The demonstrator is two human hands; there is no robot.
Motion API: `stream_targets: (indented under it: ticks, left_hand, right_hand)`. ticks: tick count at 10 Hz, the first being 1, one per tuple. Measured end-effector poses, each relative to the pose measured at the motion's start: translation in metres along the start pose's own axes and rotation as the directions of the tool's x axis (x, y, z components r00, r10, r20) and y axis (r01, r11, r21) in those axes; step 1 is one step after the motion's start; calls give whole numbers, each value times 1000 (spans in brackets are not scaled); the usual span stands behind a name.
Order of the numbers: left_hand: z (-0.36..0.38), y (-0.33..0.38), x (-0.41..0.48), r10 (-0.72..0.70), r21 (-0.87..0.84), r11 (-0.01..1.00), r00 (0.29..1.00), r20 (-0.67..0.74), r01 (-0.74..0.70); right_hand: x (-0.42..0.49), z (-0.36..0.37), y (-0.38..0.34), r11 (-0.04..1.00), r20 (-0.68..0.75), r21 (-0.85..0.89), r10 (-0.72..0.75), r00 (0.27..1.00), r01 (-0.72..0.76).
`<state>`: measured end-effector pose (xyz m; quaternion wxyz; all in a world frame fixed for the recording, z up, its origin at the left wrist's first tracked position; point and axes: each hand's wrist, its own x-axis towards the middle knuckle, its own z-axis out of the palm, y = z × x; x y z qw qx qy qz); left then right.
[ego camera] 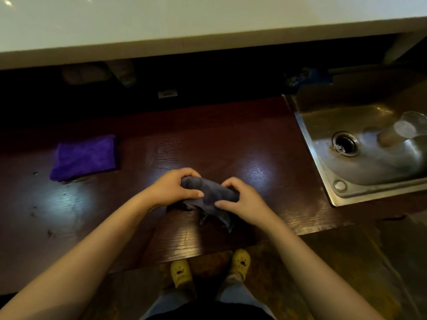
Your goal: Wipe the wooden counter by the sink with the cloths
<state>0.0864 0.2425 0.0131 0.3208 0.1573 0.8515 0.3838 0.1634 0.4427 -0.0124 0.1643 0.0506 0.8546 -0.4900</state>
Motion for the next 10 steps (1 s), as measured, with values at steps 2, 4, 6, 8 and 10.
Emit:
stream_targets:
  ticks: [2, 4, 6, 8, 10]
  left_hand:
    - [-43, -36, -43, -121, -347, 936, 977, -177, 53]
    - [-94, -90, -98, -391, -536, 821, 879, -274, 198]
    - [-113, -136, -116, -524, -430, 836, 729, -440, 342]
    - [-126, -152, -109, -530, 12, 808, 736, -422, 589]
    - [-145, -105, -78, -286, 154, 903, 829, -481, 401]
  right_hand:
    - [33, 10, -42, 941, 94, 334, 16, 995, -47]
    - [77, 90, -93, 991, 78, 126, -56, 995, 46]
    - [98, 153, -117, 990, 63, -92, -104, 993, 110]
    - [106, 171, -123, 962, 83, -221, -143, 986, 158]
    - [116, 137, -132, 985, 88, -155, -65, 994, 78]
